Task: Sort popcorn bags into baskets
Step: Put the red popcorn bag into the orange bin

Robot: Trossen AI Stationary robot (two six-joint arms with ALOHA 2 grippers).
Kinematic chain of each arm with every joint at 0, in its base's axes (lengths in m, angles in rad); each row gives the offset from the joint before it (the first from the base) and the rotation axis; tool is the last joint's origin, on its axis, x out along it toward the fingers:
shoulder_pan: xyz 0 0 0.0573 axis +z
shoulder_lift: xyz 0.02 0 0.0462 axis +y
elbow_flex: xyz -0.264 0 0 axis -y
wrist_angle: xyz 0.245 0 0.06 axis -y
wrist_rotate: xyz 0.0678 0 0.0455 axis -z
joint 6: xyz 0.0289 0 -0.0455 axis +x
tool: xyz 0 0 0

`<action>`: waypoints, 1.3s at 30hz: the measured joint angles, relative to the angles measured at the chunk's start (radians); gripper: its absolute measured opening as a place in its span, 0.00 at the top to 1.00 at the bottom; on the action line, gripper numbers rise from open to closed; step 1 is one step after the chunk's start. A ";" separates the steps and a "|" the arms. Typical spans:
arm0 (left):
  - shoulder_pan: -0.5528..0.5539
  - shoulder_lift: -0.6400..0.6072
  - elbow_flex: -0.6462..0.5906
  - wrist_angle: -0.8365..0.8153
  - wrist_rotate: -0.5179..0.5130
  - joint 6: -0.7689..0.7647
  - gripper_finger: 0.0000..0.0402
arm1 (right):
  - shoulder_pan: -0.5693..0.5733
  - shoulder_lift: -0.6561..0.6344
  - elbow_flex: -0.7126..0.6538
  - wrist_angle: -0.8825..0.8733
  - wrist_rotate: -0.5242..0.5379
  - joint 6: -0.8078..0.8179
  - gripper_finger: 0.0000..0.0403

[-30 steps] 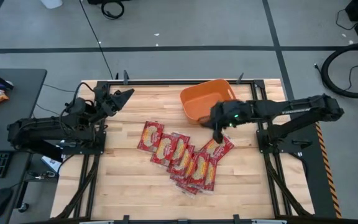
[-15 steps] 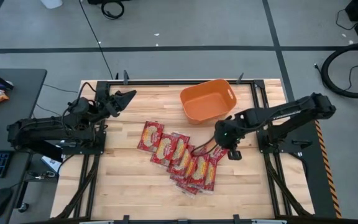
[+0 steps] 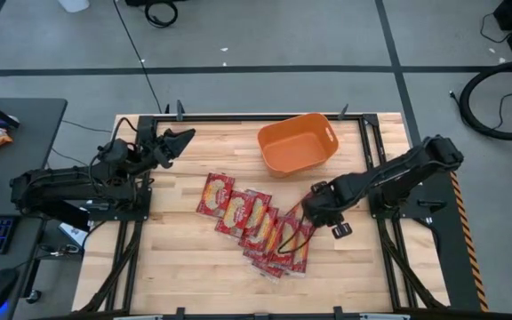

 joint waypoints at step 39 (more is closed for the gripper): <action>0.000 0.000 0.000 0.003 0.000 -0.016 0.77 | 0.186 0.013 -0.324 0.433 0.334 0.185 0.96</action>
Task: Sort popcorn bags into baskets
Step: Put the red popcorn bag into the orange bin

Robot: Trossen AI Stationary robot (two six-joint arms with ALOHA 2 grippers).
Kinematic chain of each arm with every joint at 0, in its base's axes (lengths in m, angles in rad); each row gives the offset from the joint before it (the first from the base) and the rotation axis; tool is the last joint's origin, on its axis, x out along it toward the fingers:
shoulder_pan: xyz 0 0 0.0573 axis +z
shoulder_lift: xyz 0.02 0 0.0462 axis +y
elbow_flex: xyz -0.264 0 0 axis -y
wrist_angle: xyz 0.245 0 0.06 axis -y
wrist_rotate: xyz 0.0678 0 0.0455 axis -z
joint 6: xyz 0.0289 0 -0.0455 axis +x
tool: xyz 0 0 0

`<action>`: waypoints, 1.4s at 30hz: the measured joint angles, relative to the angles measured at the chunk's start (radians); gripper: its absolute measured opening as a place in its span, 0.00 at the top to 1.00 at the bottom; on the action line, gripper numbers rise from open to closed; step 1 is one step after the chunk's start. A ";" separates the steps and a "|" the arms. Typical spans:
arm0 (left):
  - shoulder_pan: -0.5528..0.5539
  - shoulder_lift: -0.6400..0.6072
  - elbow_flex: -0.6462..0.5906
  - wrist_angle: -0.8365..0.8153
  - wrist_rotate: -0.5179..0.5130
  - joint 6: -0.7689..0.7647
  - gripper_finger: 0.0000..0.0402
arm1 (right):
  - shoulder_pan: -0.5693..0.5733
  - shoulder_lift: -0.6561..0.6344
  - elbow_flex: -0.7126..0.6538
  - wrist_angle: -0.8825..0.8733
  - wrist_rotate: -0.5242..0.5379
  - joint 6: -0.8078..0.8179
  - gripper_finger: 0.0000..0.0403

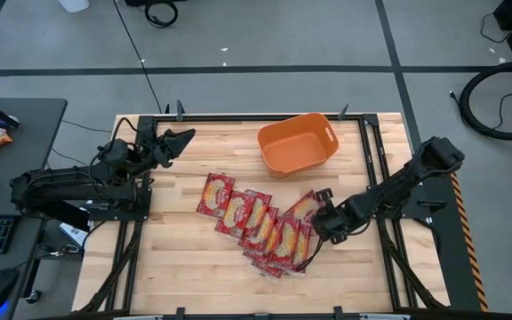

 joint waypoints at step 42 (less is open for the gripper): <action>0.000 0.000 0.000 -0.040 0.000 0.054 0.77 | -0.773 -0.110 0.247 0.010 -0.058 -0.641 0.95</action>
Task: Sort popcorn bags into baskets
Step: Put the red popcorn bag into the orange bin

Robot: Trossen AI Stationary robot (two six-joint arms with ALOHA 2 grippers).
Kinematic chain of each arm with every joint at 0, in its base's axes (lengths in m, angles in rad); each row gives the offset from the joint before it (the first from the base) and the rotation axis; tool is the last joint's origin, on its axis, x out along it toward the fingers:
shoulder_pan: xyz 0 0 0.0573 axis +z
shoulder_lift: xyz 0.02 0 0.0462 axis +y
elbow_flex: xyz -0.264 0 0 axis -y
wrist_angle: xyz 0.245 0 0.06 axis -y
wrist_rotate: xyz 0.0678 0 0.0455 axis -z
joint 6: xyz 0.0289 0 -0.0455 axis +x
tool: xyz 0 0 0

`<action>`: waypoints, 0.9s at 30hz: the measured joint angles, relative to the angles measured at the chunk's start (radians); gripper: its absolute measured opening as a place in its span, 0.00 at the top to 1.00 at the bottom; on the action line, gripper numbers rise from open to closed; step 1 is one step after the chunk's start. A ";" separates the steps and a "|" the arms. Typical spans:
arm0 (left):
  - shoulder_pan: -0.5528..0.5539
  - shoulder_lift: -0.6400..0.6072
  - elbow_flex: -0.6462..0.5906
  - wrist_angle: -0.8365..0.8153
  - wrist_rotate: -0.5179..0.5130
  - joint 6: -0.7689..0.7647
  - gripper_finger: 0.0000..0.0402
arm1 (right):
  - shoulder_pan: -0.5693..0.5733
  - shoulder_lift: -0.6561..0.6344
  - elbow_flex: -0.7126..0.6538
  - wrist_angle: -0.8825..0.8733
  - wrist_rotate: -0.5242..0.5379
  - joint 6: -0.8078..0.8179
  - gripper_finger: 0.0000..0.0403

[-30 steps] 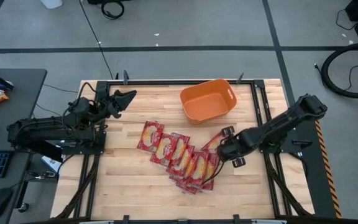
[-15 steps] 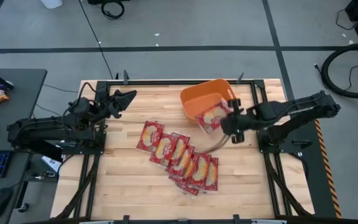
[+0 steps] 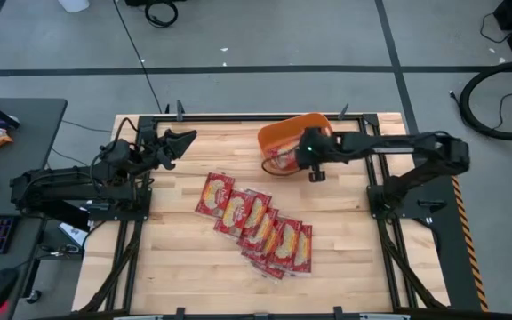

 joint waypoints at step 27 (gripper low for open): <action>-0.003 0.000 0.000 -0.058 0.005 -0.001 0.77 | 0.088 -0.084 0.289 -0.373 -0.495 0.610 0.64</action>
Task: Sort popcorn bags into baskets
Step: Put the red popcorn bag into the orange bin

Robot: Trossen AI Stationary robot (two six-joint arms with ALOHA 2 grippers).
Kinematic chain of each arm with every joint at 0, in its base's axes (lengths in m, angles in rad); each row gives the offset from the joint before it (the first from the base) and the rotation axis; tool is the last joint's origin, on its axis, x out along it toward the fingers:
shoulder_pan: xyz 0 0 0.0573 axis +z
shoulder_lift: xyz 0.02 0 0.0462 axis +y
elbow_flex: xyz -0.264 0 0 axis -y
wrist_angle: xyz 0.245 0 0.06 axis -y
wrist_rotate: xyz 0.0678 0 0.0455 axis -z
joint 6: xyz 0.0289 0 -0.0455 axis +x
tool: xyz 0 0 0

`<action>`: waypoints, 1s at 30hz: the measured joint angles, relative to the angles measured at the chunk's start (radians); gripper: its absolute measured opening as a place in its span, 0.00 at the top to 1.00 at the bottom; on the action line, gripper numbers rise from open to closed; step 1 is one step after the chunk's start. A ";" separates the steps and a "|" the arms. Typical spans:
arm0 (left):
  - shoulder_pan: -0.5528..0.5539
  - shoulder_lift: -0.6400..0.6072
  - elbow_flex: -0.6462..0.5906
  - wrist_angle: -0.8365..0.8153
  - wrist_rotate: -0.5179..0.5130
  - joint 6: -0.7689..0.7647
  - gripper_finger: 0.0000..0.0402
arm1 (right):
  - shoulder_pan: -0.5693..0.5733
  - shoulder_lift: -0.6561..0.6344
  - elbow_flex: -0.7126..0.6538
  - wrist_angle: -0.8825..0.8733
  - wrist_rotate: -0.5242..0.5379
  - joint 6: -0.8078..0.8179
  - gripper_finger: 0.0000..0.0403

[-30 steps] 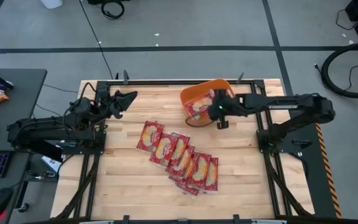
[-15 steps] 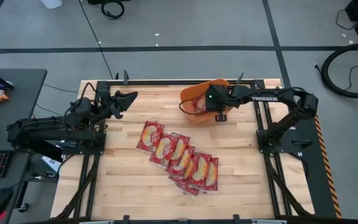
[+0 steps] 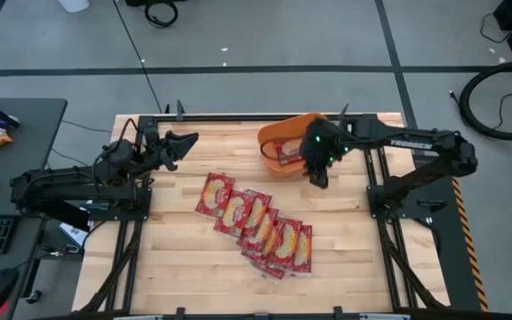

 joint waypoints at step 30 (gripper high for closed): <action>0.000 0.000 0.000 -0.177 0.180 0.002 0.77 | 0.677 0.105 -0.651 1.061 0.149 1.615 0.52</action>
